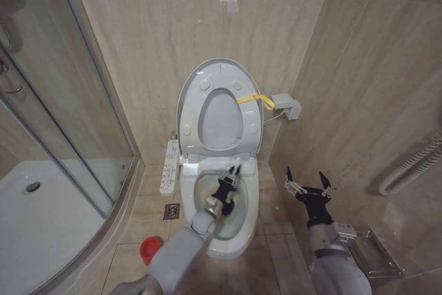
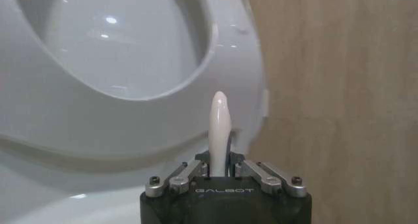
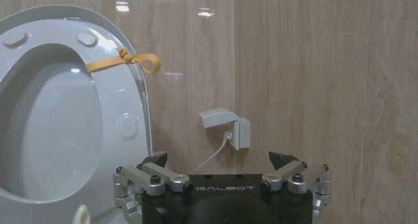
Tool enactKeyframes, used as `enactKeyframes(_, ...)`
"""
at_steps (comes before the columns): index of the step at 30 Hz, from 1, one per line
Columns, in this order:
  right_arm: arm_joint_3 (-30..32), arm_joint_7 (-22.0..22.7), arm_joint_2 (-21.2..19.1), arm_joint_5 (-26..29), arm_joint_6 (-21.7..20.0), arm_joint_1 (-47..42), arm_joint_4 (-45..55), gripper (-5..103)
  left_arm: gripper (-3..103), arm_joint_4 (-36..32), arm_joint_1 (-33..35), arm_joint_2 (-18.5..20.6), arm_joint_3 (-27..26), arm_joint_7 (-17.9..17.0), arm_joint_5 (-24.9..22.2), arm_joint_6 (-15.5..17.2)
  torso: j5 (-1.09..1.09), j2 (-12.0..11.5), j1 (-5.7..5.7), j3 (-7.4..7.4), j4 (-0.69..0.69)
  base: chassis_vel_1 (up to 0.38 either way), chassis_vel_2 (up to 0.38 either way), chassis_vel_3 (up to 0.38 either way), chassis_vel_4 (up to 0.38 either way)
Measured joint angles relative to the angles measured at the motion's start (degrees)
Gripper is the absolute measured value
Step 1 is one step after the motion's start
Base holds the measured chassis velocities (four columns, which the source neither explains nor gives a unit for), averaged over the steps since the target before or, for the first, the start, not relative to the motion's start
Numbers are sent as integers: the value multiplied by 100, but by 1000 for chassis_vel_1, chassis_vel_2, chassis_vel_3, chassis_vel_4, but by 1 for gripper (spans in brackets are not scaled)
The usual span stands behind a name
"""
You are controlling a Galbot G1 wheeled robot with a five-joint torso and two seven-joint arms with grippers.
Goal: Open the toilet lid, clean the toilet bowl with a toilet brush, close the toilet lid, and flush.
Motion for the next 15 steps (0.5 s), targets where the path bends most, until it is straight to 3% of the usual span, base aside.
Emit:
enactKeyframes(8,0,0,0,0,0,0,0,100,18,-560,144,-90,152,-46,126,60,-1,0,0,0,-3,0,0,0,0)
enactKeyframes(15,0,0,0,0,0,0,0,100,18,-378,295,-139,161,-6,233,-84,-1,0,0,0,-1,0,0,0,0)
